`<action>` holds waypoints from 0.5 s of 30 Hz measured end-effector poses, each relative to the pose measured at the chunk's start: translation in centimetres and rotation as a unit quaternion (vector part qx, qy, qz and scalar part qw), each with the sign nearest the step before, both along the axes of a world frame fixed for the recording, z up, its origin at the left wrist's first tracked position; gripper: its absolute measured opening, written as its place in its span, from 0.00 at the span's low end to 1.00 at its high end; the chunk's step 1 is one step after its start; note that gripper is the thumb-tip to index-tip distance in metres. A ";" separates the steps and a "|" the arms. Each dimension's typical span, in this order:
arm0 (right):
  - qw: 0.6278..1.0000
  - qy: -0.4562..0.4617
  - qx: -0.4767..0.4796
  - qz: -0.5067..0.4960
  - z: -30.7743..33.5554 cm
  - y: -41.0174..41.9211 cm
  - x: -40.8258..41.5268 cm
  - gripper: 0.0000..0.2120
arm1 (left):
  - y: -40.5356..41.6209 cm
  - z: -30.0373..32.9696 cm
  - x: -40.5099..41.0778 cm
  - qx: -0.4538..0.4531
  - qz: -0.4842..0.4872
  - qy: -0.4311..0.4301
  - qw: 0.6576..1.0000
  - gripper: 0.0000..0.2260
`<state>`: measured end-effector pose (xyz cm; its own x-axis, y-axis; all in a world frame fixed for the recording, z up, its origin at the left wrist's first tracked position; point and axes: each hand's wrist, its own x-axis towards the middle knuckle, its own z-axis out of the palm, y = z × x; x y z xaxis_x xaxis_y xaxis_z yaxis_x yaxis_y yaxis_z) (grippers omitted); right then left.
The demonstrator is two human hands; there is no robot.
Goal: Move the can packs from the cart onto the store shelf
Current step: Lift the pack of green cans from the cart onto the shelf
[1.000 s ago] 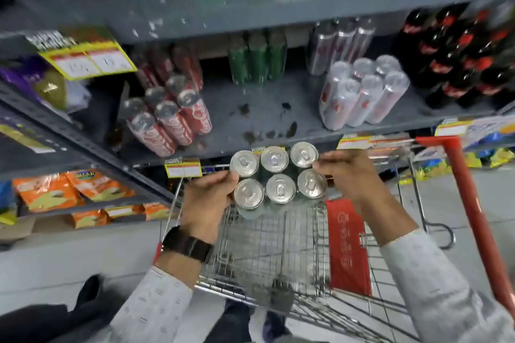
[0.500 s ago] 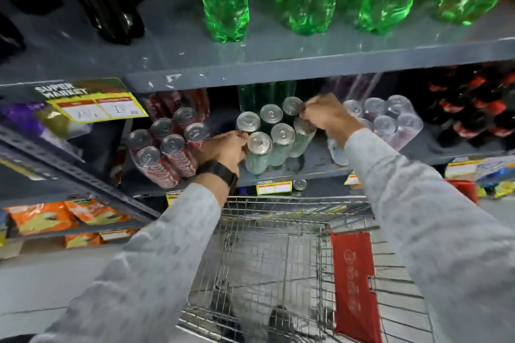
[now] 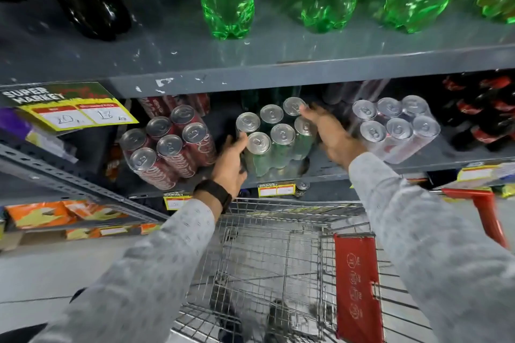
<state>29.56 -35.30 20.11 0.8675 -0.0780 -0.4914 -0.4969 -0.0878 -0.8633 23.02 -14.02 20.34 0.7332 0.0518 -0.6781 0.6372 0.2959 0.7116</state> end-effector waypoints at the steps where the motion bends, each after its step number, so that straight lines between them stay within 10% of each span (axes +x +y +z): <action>1: 0.999 0.016 0.029 0.009 -0.9 0.0 -0.5 0.30 | -0.5 -0.4 -0.4 -0.030 0.002 -0.004 1.000 0.27; 10: 0.999 0.026 0.036 0.008 -2.1 -0.3 -3.0 0.20 | -1.5 -1.2 -0.6 -0.024 0.002 -0.038 0.999 0.29; 15: 0.999 0.023 0.025 -0.020 -2.3 -0.2 -4.5 0.37 | -1.4 -1.8 -0.3 0.000 0.000 -0.038 0.999 0.18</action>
<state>25.02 -35.53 17.85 0.8401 -0.0867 -0.5354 -0.5390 -0.0237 -0.8420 22.71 -15.39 18.59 0.7831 0.0510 -0.6199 0.5809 0.2959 0.7582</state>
